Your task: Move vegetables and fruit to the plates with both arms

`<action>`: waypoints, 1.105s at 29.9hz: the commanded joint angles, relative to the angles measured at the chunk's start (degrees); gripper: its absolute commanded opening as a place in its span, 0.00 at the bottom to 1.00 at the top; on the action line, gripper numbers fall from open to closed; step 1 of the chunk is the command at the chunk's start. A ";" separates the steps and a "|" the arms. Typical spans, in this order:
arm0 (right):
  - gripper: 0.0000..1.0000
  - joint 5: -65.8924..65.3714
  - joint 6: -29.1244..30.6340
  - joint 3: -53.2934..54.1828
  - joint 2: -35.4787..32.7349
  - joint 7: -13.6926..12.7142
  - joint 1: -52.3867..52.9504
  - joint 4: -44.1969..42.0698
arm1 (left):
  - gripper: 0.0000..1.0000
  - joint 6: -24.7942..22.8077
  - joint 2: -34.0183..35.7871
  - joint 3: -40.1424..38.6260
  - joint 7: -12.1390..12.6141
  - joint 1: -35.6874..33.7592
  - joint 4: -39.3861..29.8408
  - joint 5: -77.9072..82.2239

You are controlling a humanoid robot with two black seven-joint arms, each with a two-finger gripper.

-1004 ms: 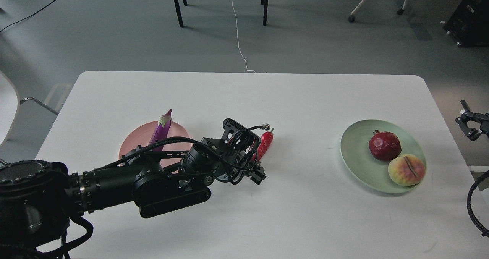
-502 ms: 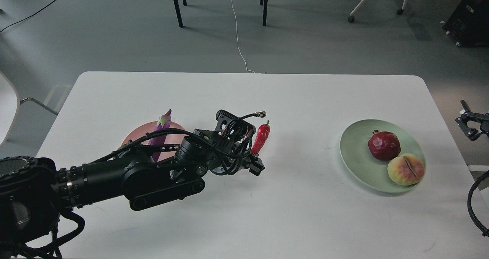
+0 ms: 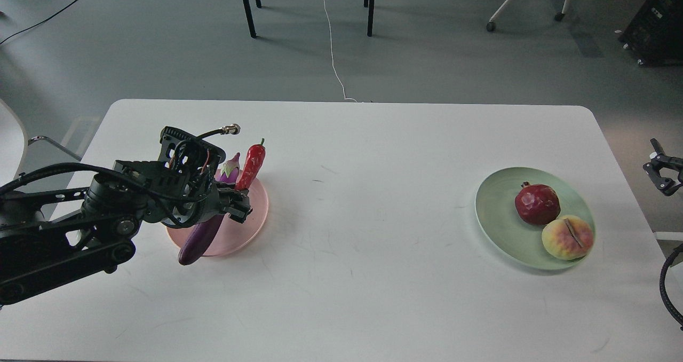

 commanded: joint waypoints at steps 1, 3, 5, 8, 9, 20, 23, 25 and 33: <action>0.99 -0.09 0.00 -0.02 -0.21 -0.08 0.01 0.01 | 0.18 -0.01 0.49 0.14 0.00 0.96 -0.01 0.03; 0.99 -0.09 0.00 -0.02 -0.65 -0.08 0.10 0.01 | 0.20 -0.01 0.22 0.57 0.00 1.05 -0.01 0.03; 0.99 -0.09 0.00 -0.02 -1.27 -0.08 0.10 0.01 | 0.23 -0.01 0.13 0.75 0.00 1.92 -0.01 0.03; 0.99 -0.09 0.00 -0.02 -1.71 -0.08 0.10 0.01 | 0.29 -0.01 0.13 0.23 0.00 3.95 0.26 0.12; 0.99 -0.09 0.00 -0.02 -1.80 -0.08 0.10 0.01 | 0.37 -0.01 0.31 0.14 0.00 4.12 0.26 0.21; 0.99 -0.09 0.00 -0.02 -1.80 -0.08 0.01 0.36 | 0.81 -0.01 0.57 -1.87 0.00 4.21 0.26 0.04; 0.99 -0.17 0.00 -0.10 -1.80 -0.08 0.10 0.01 | 0.86 -0.01 -0.13 -8.45 0.00 4.13 1.74 -0.58; 0.99 -0.44 0.00 -0.28 -1.71 -0.08 0.45 -0.25 | 0.87 -0.01 -1.18 -14.07 0.00 4.04 5.95 -2.15; 0.99 -0.44 0.00 -0.10 -1.10 -0.08 7.82 -4.73 | 0.98 -0.01 -10.40 -34.56 -1.02 3.60 23.09 -21.55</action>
